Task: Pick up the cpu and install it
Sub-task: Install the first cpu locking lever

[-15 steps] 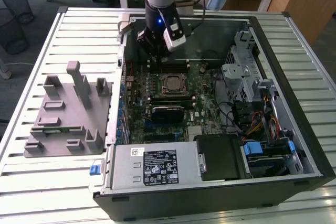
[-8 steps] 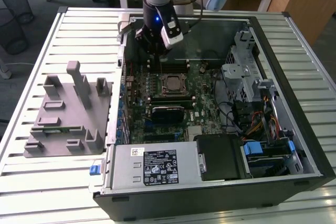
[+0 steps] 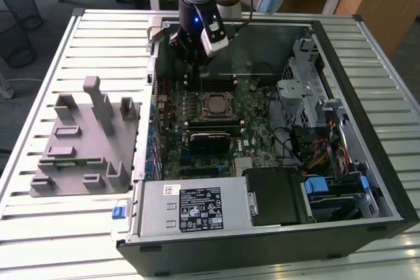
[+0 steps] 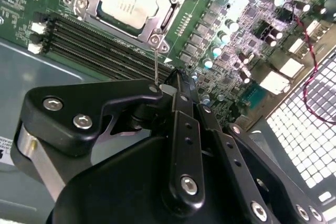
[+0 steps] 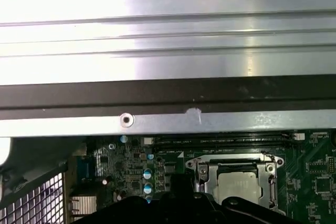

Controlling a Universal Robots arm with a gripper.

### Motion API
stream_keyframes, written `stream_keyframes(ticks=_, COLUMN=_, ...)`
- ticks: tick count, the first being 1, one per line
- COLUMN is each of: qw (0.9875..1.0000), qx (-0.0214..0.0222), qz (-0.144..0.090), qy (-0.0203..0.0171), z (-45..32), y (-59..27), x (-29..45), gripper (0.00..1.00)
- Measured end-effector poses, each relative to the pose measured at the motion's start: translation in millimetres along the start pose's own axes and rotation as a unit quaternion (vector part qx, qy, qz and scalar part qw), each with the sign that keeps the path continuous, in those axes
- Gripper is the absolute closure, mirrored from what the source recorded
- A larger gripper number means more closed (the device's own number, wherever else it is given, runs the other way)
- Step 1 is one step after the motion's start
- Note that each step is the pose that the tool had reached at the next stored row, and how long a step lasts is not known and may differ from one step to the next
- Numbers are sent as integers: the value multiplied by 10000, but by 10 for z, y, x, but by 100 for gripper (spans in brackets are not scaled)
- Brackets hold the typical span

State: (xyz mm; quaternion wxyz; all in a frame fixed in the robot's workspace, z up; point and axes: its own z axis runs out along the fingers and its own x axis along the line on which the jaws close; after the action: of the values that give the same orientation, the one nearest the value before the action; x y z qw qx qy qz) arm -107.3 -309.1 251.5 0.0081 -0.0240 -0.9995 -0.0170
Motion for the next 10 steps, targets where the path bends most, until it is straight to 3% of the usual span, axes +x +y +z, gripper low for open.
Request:
stream_keyframes(ticks=3, qw=10000, qx=0, qz=-8, qy=0, z=0, y=5, x=-42, gripper=89)
stream_keyframes(ticks=10, qw=10000, qx=0, qz=-11, qy=21, z=4, y=14, x=-240, gripper=89)
